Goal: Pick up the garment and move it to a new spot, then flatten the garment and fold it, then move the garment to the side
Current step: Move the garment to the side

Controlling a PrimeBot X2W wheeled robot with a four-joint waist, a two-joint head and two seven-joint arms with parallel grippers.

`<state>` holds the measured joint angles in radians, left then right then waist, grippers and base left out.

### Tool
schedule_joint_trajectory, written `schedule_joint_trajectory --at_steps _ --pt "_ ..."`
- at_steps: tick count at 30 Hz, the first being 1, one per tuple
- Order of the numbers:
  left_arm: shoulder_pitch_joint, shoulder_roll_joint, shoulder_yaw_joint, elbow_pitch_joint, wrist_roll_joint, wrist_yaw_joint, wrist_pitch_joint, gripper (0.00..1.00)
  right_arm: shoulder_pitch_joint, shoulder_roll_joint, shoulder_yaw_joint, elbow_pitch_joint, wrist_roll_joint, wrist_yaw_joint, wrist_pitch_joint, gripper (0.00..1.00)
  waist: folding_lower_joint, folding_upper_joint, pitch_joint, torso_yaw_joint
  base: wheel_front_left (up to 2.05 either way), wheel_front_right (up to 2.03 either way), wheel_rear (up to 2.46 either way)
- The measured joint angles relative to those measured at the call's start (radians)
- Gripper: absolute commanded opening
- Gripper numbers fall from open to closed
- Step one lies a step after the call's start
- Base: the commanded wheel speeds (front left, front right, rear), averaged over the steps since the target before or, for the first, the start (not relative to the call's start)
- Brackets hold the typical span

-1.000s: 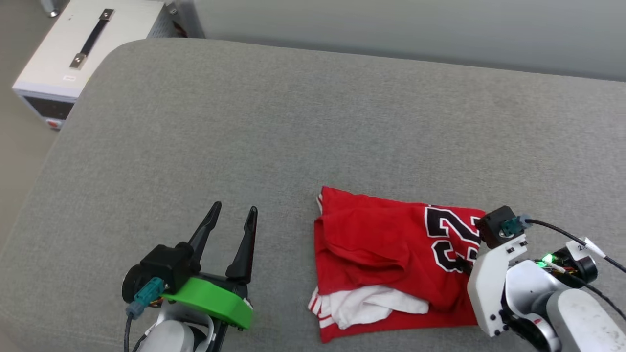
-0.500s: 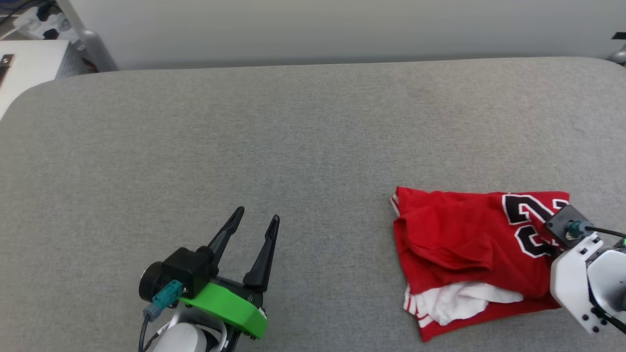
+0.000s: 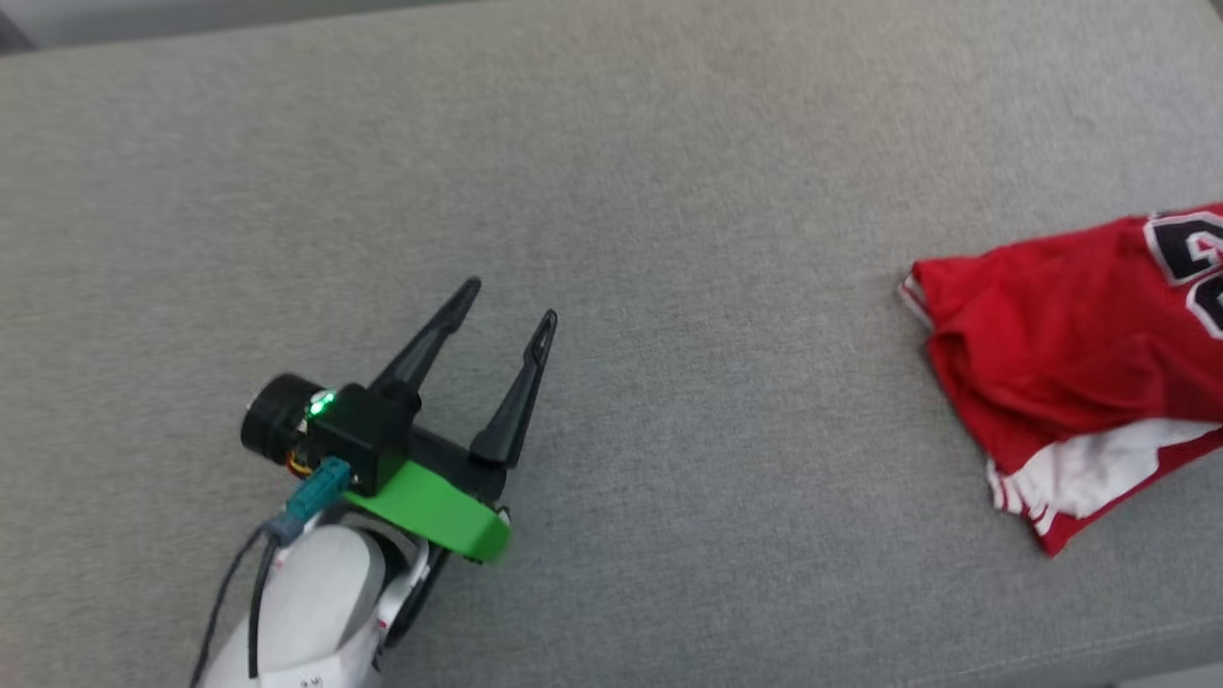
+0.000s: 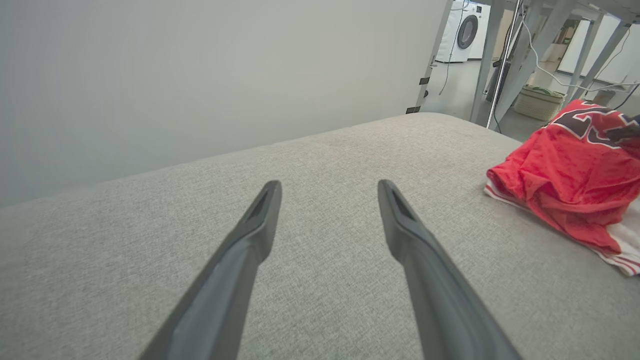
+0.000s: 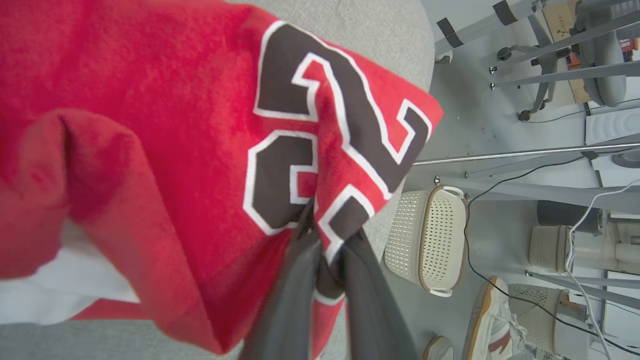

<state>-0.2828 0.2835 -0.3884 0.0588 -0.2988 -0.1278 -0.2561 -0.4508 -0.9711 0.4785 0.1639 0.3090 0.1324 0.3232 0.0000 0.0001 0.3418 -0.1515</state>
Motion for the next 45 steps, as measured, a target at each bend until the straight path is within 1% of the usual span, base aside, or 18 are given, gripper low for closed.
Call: schedule_joint_trajectory --at_steps 4,8,13,19,26,27,28,32,38,40,45 --pt "-0.063 0.036 -0.011 -0.022 0.013 0.000 0.000 1.00 -0.071 0.013 -0.018 0.093 -0.044 0.000 -0.066 0.00 0.0001 0.0000 0.072 -0.034 0.00 0.00 0.00" --pt "-0.107 0.049 -0.010 -0.069 0.019 0.000 0.003 1.00 -0.144 0.035 -0.065 0.206 -0.093 0.000 -0.137 0.00 0.0001 0.0000 0.138 -0.064 0.00 0.00 0.00" --pt "-0.131 0.062 -0.010 -0.119 0.027 0.000 0.029 1.00 -0.204 0.058 -0.115 0.325 -0.166 0.000 -0.165 0.00 0.0002 0.0000 0.203 -0.091 0.00 0.00 0.00" --pt "-0.135 0.067 -0.010 -0.162 0.027 0.002 0.044 1.00 -0.243 0.099 -0.169 0.403 -0.214 0.000 -0.192 0.00 0.0002 0.0000 0.254 -0.102 0.00 0.00 0.00" --pt "-0.138 0.076 -0.010 -0.183 0.027 0.011 0.051 1.00 -0.283 0.134 -0.235 0.468 -0.264 0.000 -0.210 0.00 0.0001 0.0000 0.274 -0.088 0.00 0.00 0.00" --pt "-0.138 0.077 -0.011 -0.184 0.027 0.013 0.051 1.00 -0.289 0.140 -0.244 0.476 -0.272 0.000 -0.214 0.23 0.0001 0.0000 0.273 -0.085 0.00 0.00 0.00" --pt "-0.138 0.077 -0.011 -0.183 0.027 0.014 0.051 1.00 -0.292 0.147 -0.252 0.480 -0.282 0.000 -0.219 1.00 0.0001 0.0000 0.270 -0.083 0.00 0.00 0.00" --pt "-0.138 0.074 -0.010 -0.168 0.025 0.018 0.043 1.00 -0.293 0.172 -0.285 0.490 -0.297 0.000 -0.237 1.00 0.0001 0.0000 0.246 -0.079 0.00 0.00 0.00" --pt "-0.122 0.048 0.006 -0.099 -0.007 0.027 0.017 1.00 -0.284 0.195 -0.312 0.474 -0.290 0.000 -0.268 1.00 0.0000 0.0000 0.175 -0.070 0.00 0.00 0.00" --pt "-0.092 0.034 0.025 -0.057 -0.029 0.030 0.009 1.00 -0.268 0.217 -0.311 0.427 -0.258 0.000 -0.277 1.00 0.0000 0.0000 0.130 -0.065 0.00 0.00 0.00" --pt "-0.030 0.008 0.071 -0.007 -0.061 0.036 0.000 1.00 -0.224 0.269 -0.315 0.290 -0.187 0.000 -0.279 1.00 -0.0001 0.0000 0.046 -0.053 0.00 0.00 0.00"
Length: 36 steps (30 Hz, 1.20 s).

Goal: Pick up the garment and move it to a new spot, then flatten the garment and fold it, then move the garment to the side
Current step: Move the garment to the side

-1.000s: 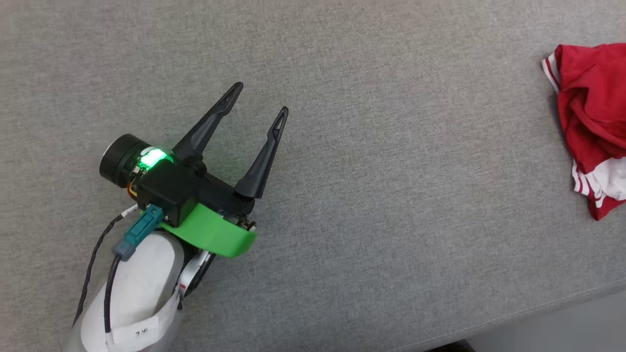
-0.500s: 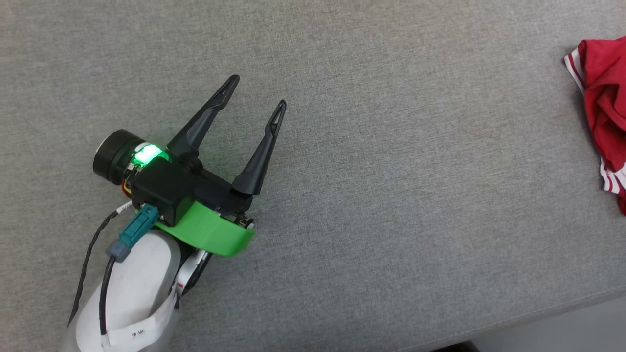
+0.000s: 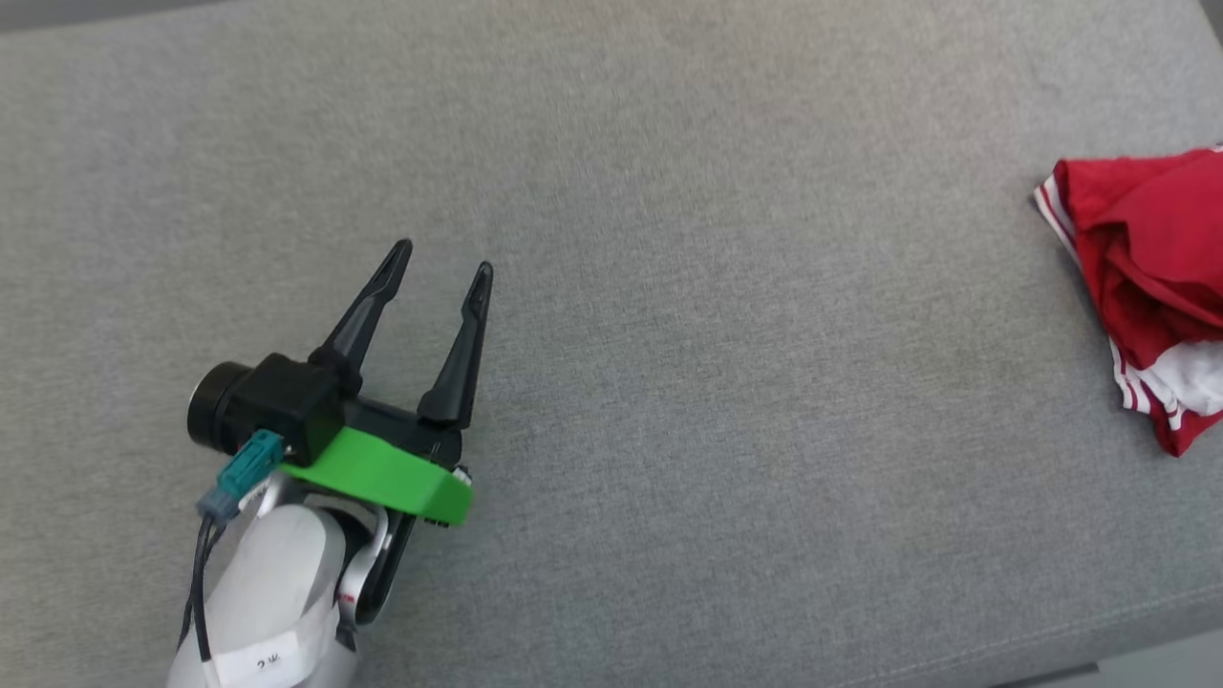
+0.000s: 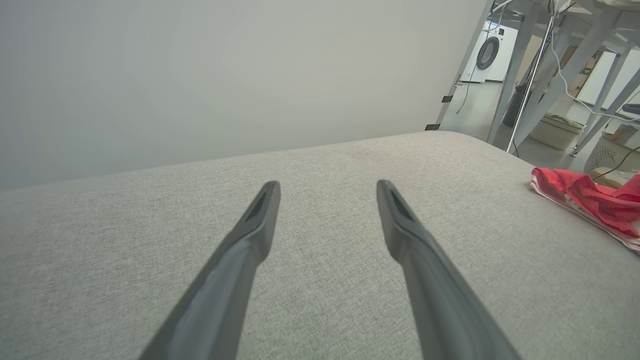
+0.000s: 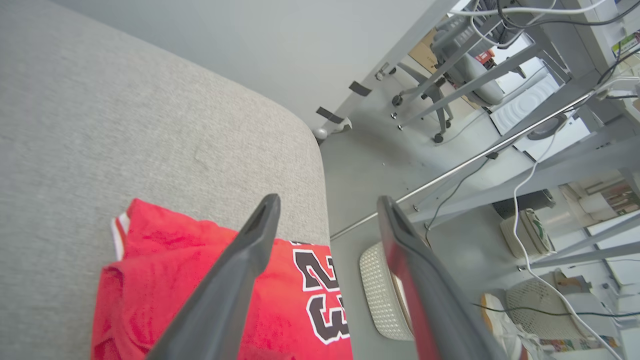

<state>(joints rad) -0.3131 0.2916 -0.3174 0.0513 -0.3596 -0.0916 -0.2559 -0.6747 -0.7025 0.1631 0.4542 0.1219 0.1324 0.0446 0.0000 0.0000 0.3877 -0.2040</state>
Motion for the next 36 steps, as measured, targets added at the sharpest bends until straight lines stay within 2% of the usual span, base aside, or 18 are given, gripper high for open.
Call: schedule_joint_trajectory --at_steps 6,12,16,23,29,36 --pt "0.083 -0.054 0.078 0.017 -0.015 -0.001 0.000 1.00 0.140 0.143 -0.089 -0.220 0.063 0.000 -0.037 1.00 0.0000 0.0000 -0.105 0.027 0.00 0.00 0.00" --pt "0.157 -0.100 0.138 0.036 -0.014 -0.011 0.000 1.00 0.303 0.312 -0.170 -0.359 0.095 -0.001 -0.094 1.00 0.0000 -0.0001 -0.194 0.064 0.00 0.00 0.00" --pt "0.198 -0.129 0.165 0.055 -0.001 -0.019 0.000 1.00 0.402 0.416 -0.205 -0.387 0.105 -0.001 -0.154 1.00 0.0000 -0.0001 -0.245 0.093 0.00 0.00 0.00" --pt "0.261 -0.167 0.209 0.071 0.030 -0.027 0.000 1.00 0.561 0.571 -0.207 -0.407 0.085 -0.001 -0.240 1.00 0.0000 -0.0001 -0.317 0.143 0.00 0.00 0.00" --pt "0.296 -0.186 0.224 0.075 0.069 -0.030 0.000 1.00 0.646 0.614 -0.192 -0.379 0.038 -0.001 -0.278 1.00 -0.0001 -0.0001 -0.353 0.175 0.00 0.00 0.00" --pt "0.312 -0.198 0.231 0.071 0.079 -0.036 0.000 1.00 0.658 0.634 -0.194 -0.358 0.030 -0.001 -0.296 1.00 -0.0001 0.0000 -0.364 0.188 0.00 0.00 0.00"
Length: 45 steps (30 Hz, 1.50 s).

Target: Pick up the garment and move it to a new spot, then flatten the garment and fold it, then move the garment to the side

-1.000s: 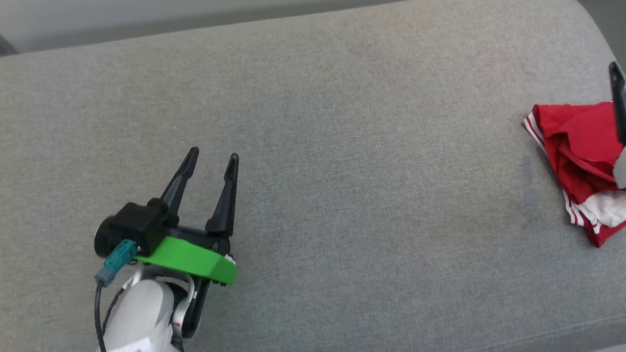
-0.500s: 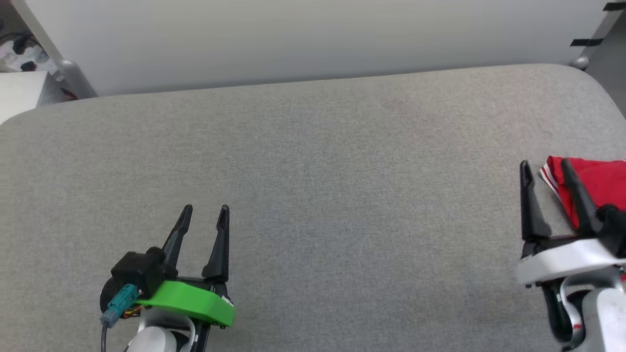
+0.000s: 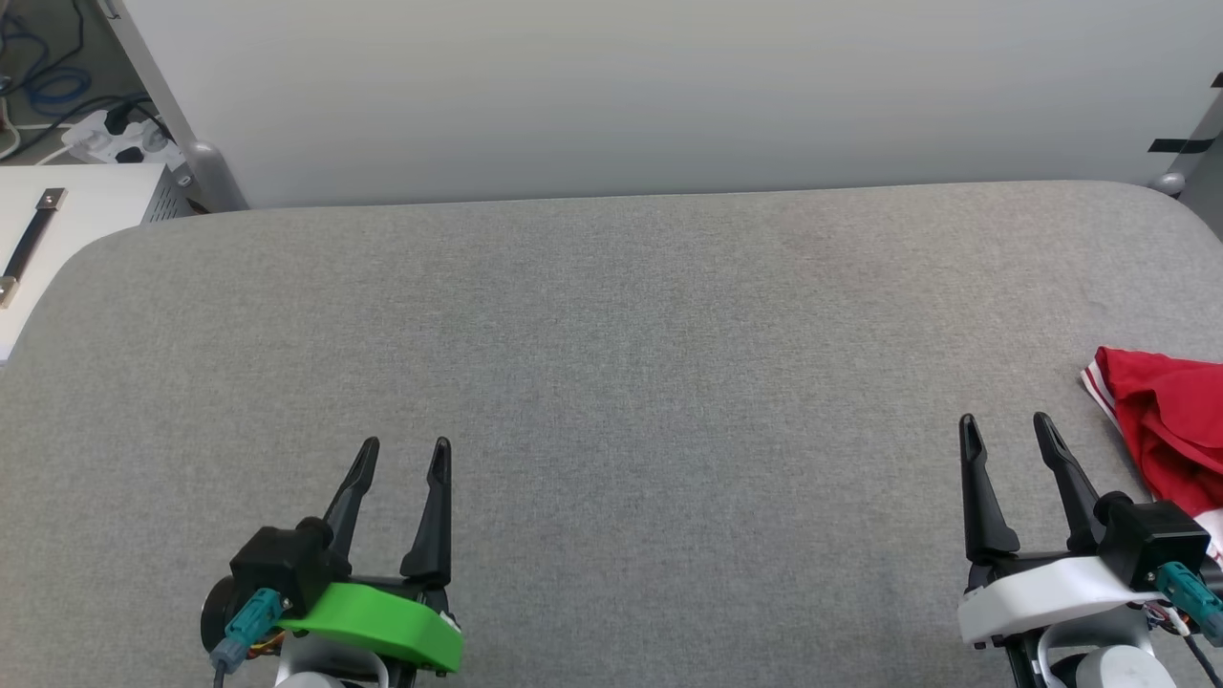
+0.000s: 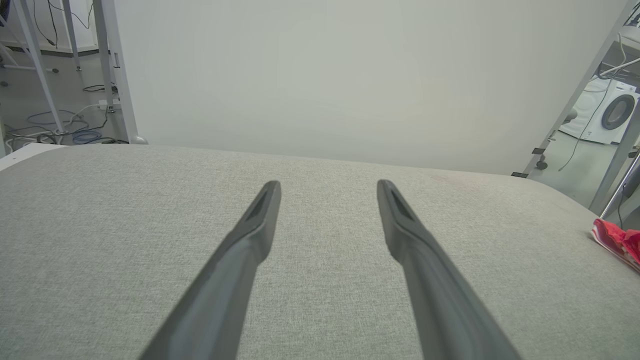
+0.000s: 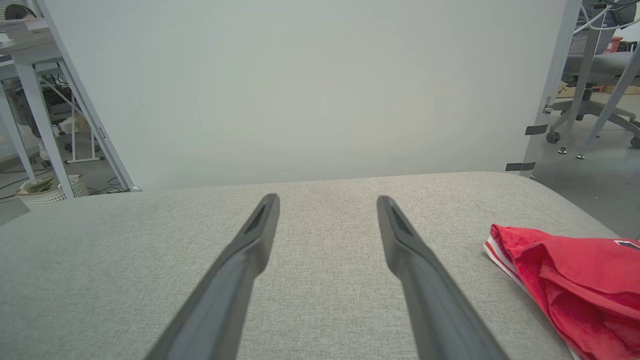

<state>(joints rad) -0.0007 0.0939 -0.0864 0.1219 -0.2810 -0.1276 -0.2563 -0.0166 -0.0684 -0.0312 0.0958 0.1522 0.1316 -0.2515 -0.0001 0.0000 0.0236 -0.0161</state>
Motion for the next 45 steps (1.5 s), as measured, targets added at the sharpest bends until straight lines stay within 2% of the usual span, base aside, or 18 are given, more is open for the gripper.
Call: schedule_joint_trajectory --at_steps 23,24,45 --pt "-0.001 0.002 -0.016 -0.011 -0.007 0.000 0.000 1.00 -0.004 0.011 0.006 0.005 -0.006 0.000 -0.001 1.00 0.0000 0.0000 0.015 0.000 0.00 0.00 0.00" --pt "-0.001 0.002 -0.018 -0.012 -0.013 0.000 0.000 0.00 -0.004 0.011 0.007 0.005 -0.006 0.000 -0.001 0.00 0.0000 0.0000 0.016 0.000 0.00 0.00 0.00" --pt "-0.001 -0.001 -0.007 -0.020 0.016 0.012 0.033 0.00 -0.004 0.011 0.006 -0.002 -0.015 0.000 0.031 0.00 0.0001 0.0000 0.011 0.002 0.00 0.00 0.00"
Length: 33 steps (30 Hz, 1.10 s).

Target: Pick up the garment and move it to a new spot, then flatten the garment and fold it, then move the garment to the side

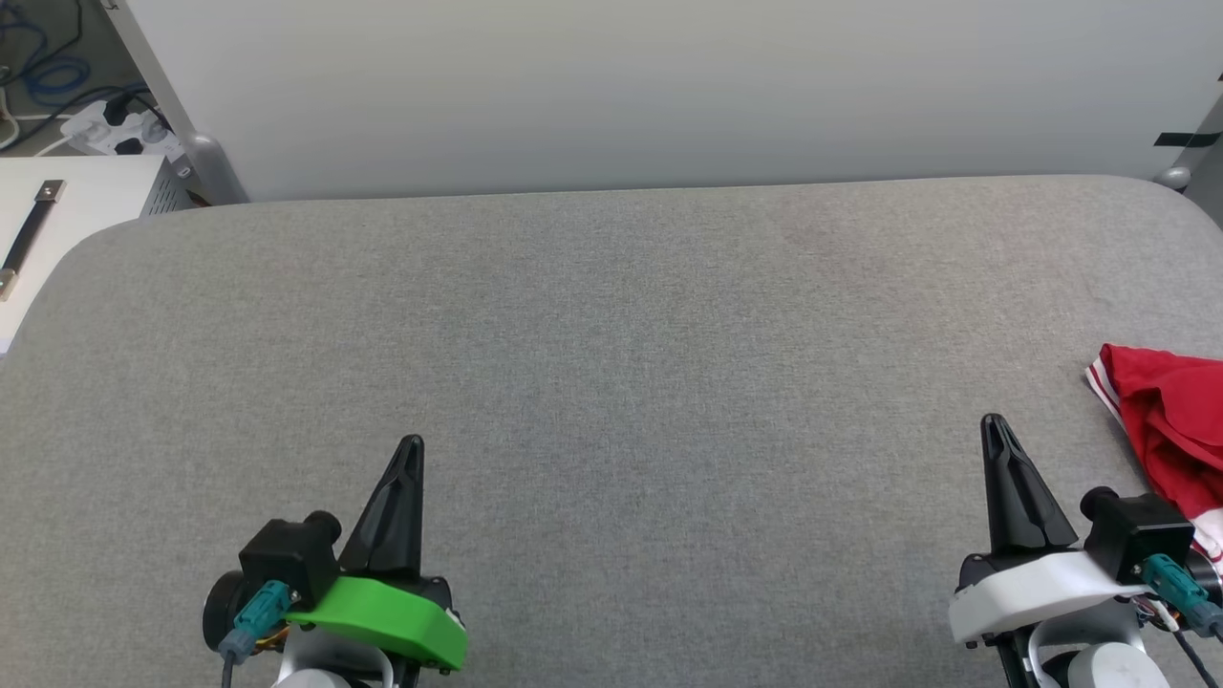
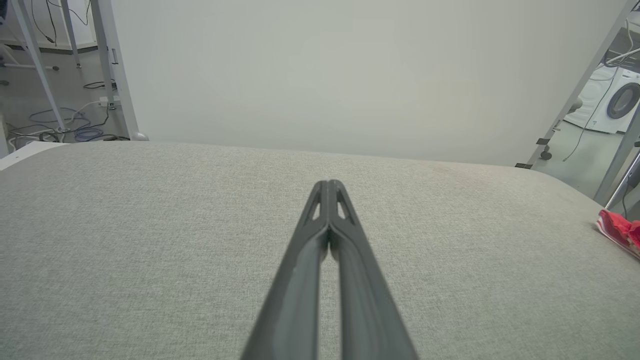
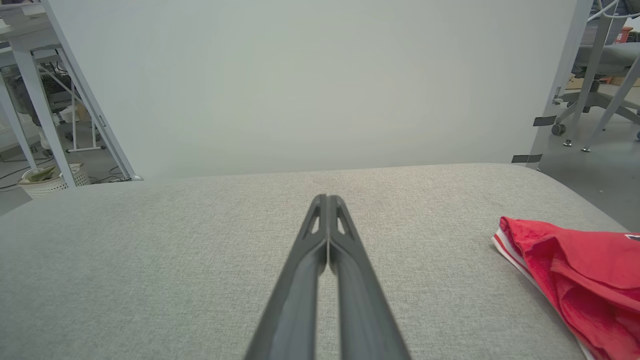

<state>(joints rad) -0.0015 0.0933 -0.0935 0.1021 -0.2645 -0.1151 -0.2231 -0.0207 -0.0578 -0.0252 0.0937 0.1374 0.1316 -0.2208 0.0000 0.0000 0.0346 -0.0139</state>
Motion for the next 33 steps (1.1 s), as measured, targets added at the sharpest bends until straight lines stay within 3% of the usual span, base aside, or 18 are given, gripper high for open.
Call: schedule_joint_trajectory --at_steps 33 --pt "0.000 -0.009 0.027 -0.030 0.073 0.032 0.066 0.00 0.001 0.000 0.006 -0.026 -0.041 0.000 0.065 0.00 0.0000 0.0000 -0.010 0.004 0.00 0.00 0.00"
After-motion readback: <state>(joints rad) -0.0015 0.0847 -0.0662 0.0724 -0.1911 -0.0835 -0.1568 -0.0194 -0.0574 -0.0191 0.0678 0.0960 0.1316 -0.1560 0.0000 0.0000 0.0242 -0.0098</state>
